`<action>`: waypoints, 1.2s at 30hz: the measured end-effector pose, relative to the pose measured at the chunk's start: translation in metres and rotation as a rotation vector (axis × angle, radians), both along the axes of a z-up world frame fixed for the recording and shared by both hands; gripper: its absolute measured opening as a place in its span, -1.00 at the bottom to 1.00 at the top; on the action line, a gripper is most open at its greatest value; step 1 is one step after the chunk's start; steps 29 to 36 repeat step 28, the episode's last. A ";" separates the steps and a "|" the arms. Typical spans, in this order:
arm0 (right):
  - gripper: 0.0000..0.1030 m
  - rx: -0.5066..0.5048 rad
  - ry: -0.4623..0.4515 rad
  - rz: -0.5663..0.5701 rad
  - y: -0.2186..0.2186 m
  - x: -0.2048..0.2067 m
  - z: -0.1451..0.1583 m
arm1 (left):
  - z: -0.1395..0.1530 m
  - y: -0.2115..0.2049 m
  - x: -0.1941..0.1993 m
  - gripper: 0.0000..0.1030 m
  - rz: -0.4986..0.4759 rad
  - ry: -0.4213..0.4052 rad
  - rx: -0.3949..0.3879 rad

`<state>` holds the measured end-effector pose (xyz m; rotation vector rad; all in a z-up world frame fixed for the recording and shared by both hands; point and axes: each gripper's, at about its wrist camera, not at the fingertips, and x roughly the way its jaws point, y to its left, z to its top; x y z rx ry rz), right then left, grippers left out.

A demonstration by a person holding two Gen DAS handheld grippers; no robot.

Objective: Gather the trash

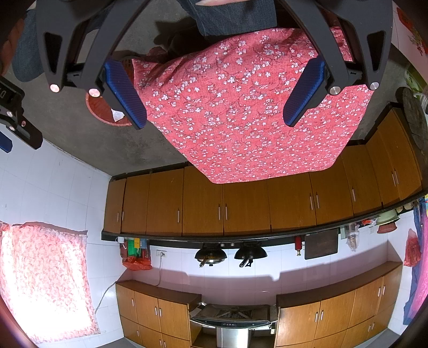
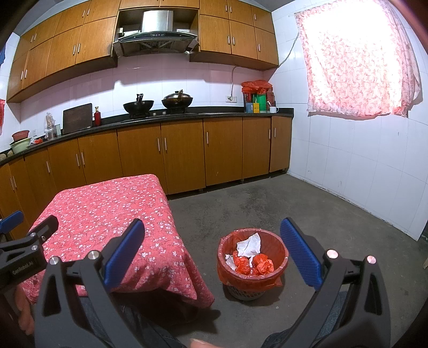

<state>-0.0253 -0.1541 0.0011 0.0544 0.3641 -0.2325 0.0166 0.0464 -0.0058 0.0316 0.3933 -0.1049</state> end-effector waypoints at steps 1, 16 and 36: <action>0.92 -0.001 -0.001 0.000 0.000 0.000 0.000 | 0.000 0.000 0.000 0.96 0.000 0.000 0.000; 0.92 -0.001 0.000 0.001 -0.001 0.000 0.000 | -0.001 -0.001 0.000 0.96 0.001 0.000 0.001; 0.92 0.000 -0.001 0.001 -0.001 0.000 0.000 | 0.005 0.000 0.002 0.96 -0.009 0.004 0.001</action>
